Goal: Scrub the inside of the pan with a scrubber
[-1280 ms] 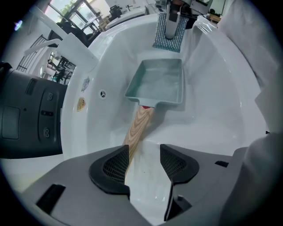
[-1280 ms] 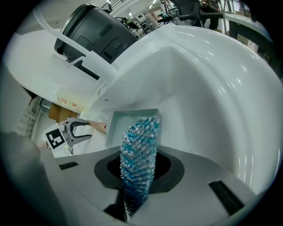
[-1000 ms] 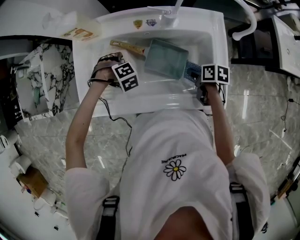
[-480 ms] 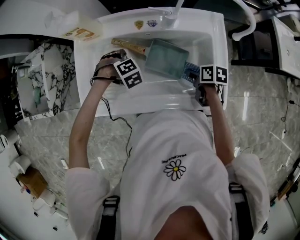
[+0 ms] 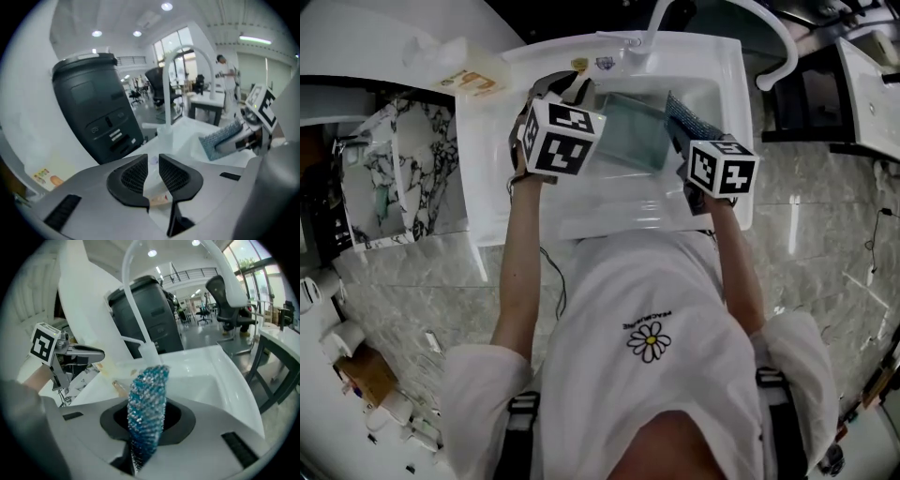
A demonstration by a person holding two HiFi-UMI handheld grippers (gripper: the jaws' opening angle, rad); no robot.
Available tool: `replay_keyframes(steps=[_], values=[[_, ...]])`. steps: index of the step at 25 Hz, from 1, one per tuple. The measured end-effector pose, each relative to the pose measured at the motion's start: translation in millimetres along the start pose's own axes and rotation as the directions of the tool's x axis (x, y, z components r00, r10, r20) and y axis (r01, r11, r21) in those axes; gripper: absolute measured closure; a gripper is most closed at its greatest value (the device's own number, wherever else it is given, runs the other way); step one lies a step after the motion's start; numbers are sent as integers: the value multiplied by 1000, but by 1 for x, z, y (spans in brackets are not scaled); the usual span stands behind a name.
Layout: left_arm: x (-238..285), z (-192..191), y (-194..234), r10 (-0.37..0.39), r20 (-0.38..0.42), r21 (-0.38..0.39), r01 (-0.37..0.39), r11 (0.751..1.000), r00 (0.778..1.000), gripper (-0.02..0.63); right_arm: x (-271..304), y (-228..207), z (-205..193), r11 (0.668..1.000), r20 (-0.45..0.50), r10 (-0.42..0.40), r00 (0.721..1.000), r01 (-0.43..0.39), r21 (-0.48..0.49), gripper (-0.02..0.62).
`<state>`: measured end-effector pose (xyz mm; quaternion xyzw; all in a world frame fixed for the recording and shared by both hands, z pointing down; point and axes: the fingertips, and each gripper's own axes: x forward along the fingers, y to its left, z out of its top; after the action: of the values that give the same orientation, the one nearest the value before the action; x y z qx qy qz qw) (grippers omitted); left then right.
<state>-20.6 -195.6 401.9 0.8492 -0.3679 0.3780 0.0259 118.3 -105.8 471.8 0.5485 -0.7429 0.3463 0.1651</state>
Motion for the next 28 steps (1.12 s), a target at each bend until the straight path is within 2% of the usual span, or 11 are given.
replay_keyframes(steps=[2,4,5,7,9,10,12,16,20,28], values=[[-23,19,4,53,113,-127,-38,991,992,543,-11,14,23,998,98,12,995,-6,-65,537],[-45,29,6,121,217,-254,-64,965,969,586,-22,27,41,991,178,19,984,5,-133,538],[-56,31,5,152,272,-311,-62,948,950,589,-27,34,47,986,213,26,977,10,-165,537],[-76,34,-3,212,380,-397,-48,916,900,589,-37,47,58,975,282,48,958,17,-222,537],[-89,28,-13,267,437,-441,-54,896,859,589,-43,58,64,964,337,59,939,34,-265,538],[-92,23,-20,284,446,-451,-61,890,849,589,-45,62,64,958,357,59,932,47,-282,537],[-94,11,-34,292,440,-465,-63,883,849,589,-47,66,60,950,374,50,926,72,-304,538],[-87,-2,-49,272,405,-472,-55,880,873,589,-49,67,52,944,370,28,928,97,-316,538],[-88,-2,-47,275,409,-450,-70,890,870,589,-53,66,50,944,378,18,925,109,-313,538],[-88,0,-38,298,403,-452,-95,887,865,589,-58,61,55,945,395,3,919,126,-302,538]])
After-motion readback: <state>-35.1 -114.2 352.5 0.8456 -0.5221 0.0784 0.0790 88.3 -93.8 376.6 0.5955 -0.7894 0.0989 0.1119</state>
